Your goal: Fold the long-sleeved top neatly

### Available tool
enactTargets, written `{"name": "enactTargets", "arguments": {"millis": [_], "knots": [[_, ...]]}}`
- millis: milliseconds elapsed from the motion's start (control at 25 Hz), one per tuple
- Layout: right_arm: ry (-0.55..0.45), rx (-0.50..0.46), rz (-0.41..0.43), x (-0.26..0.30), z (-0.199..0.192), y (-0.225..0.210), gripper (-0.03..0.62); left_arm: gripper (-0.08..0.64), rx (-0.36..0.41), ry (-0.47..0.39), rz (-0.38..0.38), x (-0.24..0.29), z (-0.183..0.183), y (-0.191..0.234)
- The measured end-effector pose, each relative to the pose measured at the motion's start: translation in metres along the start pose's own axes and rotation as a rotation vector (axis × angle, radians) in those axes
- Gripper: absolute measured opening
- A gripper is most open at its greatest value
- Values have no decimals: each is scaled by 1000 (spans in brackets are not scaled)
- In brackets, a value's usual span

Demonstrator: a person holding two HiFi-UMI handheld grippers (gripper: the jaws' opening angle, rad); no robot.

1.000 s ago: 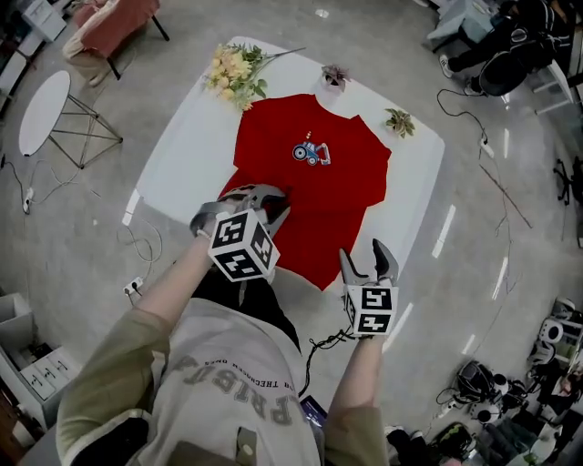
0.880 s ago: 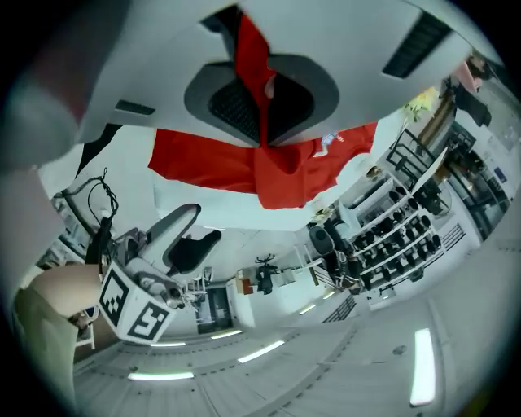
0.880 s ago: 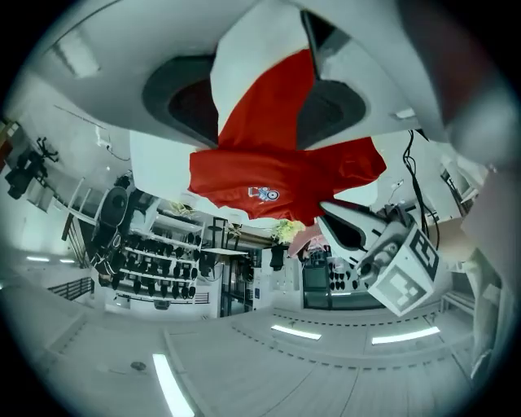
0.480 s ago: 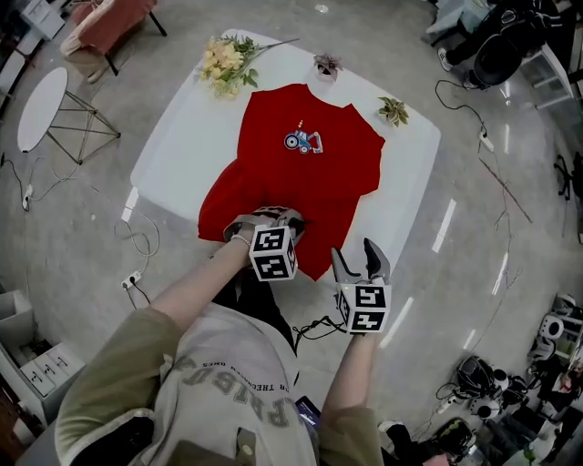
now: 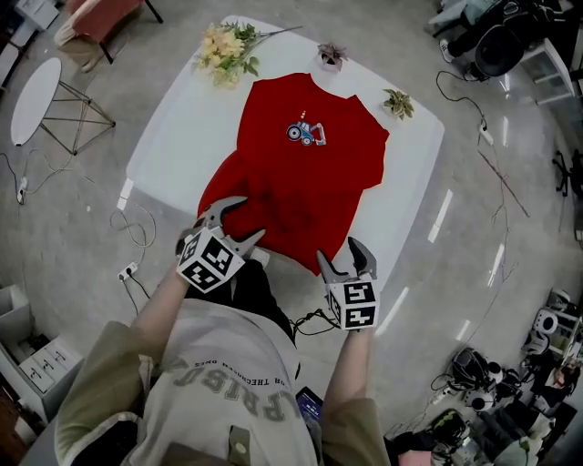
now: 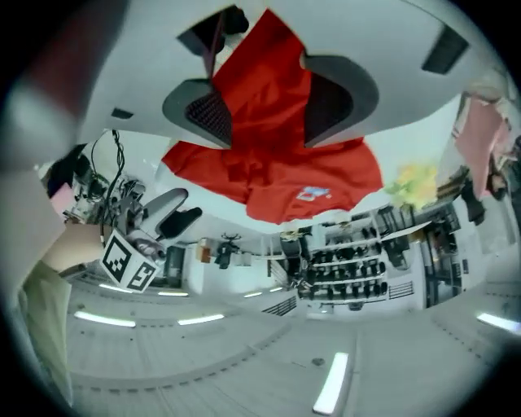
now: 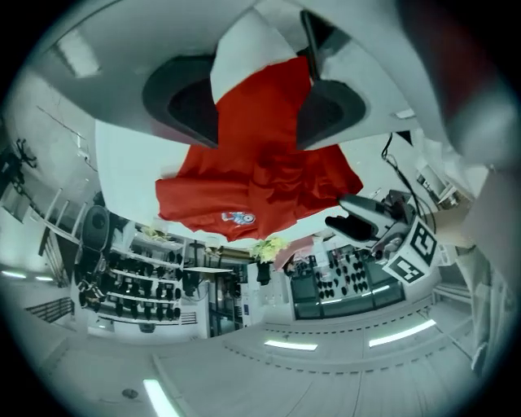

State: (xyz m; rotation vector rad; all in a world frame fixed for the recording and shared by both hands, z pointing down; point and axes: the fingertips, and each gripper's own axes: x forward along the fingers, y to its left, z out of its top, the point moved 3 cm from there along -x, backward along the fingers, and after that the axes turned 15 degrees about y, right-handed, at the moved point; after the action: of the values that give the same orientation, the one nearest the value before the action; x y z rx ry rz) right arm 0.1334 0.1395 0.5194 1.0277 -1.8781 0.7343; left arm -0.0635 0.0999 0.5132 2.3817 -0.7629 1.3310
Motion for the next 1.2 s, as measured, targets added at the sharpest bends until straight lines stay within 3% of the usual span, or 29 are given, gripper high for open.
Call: {"name": "enactTargets", "arguments": {"millis": [80,200,360,440,480,600,720,880,960,1080,1120,1200], "knots": [[48,-78,45,6,-7,19,290,259,-22,111,73,-12,-44,21],[140,-183,75,21,-20,40,290,262,37,275,159,-9,-93,35],[262,-329,46,40,-40,53,288,262,73,360,177,6,-113,37],[326,-399,-10,48,-49,52,273,258,113,393,184,12,-116,37],[346,-424,-48,50,-51,50,236,240,140,394,197,12,-115,36],[334,-419,-121,43,-50,45,118,58,214,313,306,-4,-106,39],[264,-415,-185,24,-45,42,57,50,248,208,340,-28,-102,40],[155,-407,-235,2,-52,47,55,46,316,102,302,-49,-106,32],[174,-376,-228,5,-68,52,56,46,374,118,244,-44,-119,25],[262,-406,-246,20,-90,63,58,48,475,192,182,-29,-143,16],[293,-408,-236,24,-95,67,73,50,495,204,177,-26,-148,14],[337,-342,-154,25,-98,78,232,103,495,222,154,-26,-153,11]]}}
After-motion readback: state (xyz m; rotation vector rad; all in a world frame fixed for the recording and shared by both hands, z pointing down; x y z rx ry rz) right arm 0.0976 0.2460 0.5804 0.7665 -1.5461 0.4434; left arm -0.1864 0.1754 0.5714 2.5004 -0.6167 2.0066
